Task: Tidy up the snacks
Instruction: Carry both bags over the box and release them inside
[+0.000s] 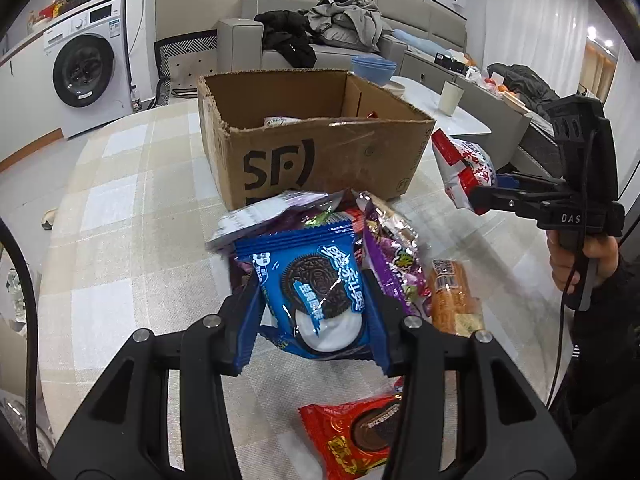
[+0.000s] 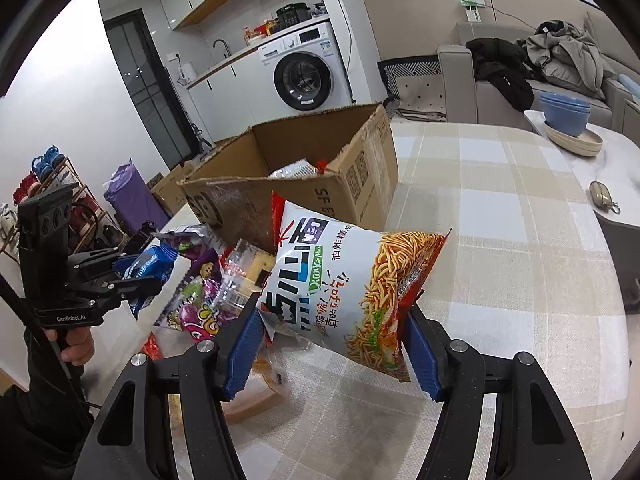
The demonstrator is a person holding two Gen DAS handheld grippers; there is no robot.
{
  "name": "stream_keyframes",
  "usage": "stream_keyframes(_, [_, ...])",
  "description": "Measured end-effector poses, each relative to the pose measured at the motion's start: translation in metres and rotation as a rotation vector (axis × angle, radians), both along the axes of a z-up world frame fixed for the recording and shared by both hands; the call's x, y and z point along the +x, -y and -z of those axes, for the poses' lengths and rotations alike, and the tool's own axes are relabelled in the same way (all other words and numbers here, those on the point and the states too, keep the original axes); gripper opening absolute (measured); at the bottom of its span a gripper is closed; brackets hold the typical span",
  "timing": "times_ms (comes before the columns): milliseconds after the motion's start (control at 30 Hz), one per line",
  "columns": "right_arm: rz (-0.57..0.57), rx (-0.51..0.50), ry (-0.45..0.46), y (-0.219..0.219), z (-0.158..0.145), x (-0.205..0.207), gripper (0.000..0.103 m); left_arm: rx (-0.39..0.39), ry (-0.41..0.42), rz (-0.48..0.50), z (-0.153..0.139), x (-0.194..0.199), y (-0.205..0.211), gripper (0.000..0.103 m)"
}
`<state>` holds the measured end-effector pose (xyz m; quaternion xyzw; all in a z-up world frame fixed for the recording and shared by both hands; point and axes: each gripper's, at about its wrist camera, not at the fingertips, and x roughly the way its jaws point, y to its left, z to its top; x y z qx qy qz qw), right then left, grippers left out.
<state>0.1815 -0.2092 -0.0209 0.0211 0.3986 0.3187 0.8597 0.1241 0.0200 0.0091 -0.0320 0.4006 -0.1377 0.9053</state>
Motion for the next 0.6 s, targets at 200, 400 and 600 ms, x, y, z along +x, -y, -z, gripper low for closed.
stream_keyframes(200, [0.006, 0.029, 0.036, 0.001, -0.011, -0.005, 0.067, -0.028, 0.039, 0.001, -0.023, -0.011, 0.0, 0.043])
stream_keyframes(400, [0.004, 0.041, 0.056, 0.0, -0.019, -0.007, 0.067, -0.032, 0.085, 0.001, -0.048, -0.028, 0.0, 0.043])
stream_keyframes(600, [0.015, 0.06, 0.074, 0.003, -0.025, -0.01, 0.067, -0.023, 0.119, -0.012, -0.071, -0.043, 0.003, 0.043])
